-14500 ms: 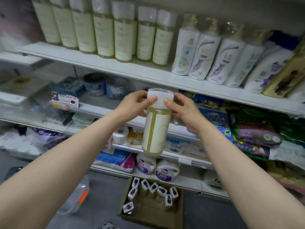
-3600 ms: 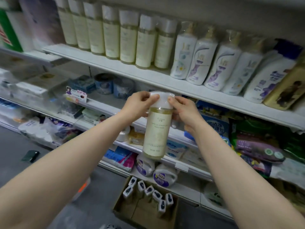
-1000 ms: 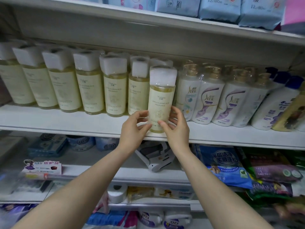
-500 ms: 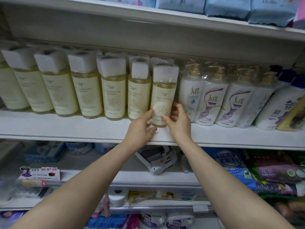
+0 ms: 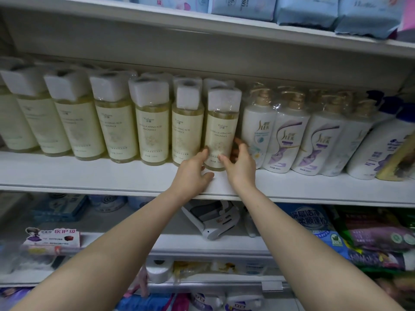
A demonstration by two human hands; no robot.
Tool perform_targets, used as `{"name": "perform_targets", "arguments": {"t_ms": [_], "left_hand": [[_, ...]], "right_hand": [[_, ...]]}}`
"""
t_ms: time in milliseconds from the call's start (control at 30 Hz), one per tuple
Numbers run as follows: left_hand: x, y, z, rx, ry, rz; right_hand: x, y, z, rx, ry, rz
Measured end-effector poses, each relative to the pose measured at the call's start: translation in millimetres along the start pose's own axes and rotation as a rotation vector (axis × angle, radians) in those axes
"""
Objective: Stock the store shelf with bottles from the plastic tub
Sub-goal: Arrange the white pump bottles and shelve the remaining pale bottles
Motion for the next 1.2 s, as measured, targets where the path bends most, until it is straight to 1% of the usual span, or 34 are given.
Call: {"name": "perform_targets", "arguments": {"t_ms": [133,233,433,567,700,833,900,1067,1200], "left_hand": [[-4,-1,-2,0.006,0.016,-0.009],[-9,-5,-2,0.005,-0.019,-0.035],[-35,-31,4,-0.170,-0.114,-0.055],[-69,-51,17,-0.261,-0.138,-0.032],[-104,-77,39,-0.297,-0.135,-0.031],[-129,-107,70,-0.299,-0.099,-0.017],[-138,-124,85,-0.295,-0.079,-0.041],[-147,-169,127,-0.250,-0.091,-0.096],[-139,-209,170,-0.191,-0.124,-0.227]], "right_hand": [[2,-2,1,0.021,0.003,0.005],[1,-6,-5,0.078,-0.031,0.021],[3,-31,-40,0.124,-0.008,0.017],[8,-51,-74,0.126,0.046,-0.061],[3,-76,-111,0.127,0.082,-0.136],[-17,-101,-146,0.143,0.087,-0.181],[-34,-117,-160,0.139,0.086,-0.192],[-77,-158,-185,0.193,0.080,-0.115],[-123,-195,-202,0.275,0.033,0.001]]}}
Point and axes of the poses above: each hand's wrist, its own y-axis towards the middle knuckle, its own z-axis out of the palm, x = y × z, the point moved 3 cm from there along y, towards the middle knuckle, and after that the axes turned 15 degrees about y, right-handed, at the moved point
